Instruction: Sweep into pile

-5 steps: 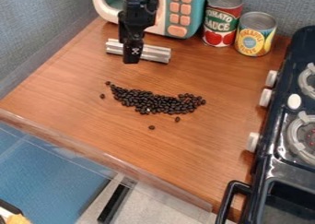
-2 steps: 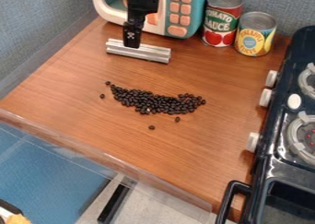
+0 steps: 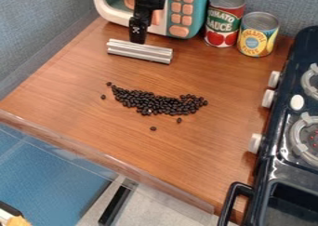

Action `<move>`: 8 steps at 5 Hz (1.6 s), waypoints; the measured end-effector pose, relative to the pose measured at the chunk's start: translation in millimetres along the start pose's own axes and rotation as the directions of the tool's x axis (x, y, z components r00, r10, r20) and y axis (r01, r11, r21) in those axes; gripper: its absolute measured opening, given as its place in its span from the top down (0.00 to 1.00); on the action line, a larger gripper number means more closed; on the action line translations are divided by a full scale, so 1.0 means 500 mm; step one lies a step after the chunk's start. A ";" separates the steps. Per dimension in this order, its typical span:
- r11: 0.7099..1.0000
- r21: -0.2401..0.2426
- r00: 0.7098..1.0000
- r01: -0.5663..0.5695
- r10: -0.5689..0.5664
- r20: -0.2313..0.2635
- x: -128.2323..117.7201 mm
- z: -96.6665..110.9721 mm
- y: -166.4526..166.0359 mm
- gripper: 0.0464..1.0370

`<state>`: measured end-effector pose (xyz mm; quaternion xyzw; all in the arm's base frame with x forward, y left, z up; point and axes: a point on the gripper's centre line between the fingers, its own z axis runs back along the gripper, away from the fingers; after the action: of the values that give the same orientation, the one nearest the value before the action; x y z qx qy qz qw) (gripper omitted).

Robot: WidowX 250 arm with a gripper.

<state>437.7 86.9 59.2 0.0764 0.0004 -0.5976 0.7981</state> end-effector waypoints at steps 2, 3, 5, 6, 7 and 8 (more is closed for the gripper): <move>1.000 -0.020 1.000 -0.013 0.013 -0.024 -0.023 -0.011 0.008 0.04; 1.000 -0.025 1.000 0.000 -0.001 -0.023 -0.023 -0.022 0.002 0.04; 0.999 -0.043 0.999 0.027 -0.028 -0.018 -0.021 -0.054 -0.034 0.07; 0.999 -0.021 0.999 0.045 -0.045 -0.002 -0.017 -0.055 -0.037 0.29; 1.000 -0.013 1.000 0.024 -0.024 0.004 -0.016 -0.056 -0.035 0.57; 1.000 -0.006 1.000 0.016 -0.016 -0.002 -0.018 -0.058 -0.036 0.71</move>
<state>420.6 93.9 29.0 0.0745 0.0035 -0.6041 0.7934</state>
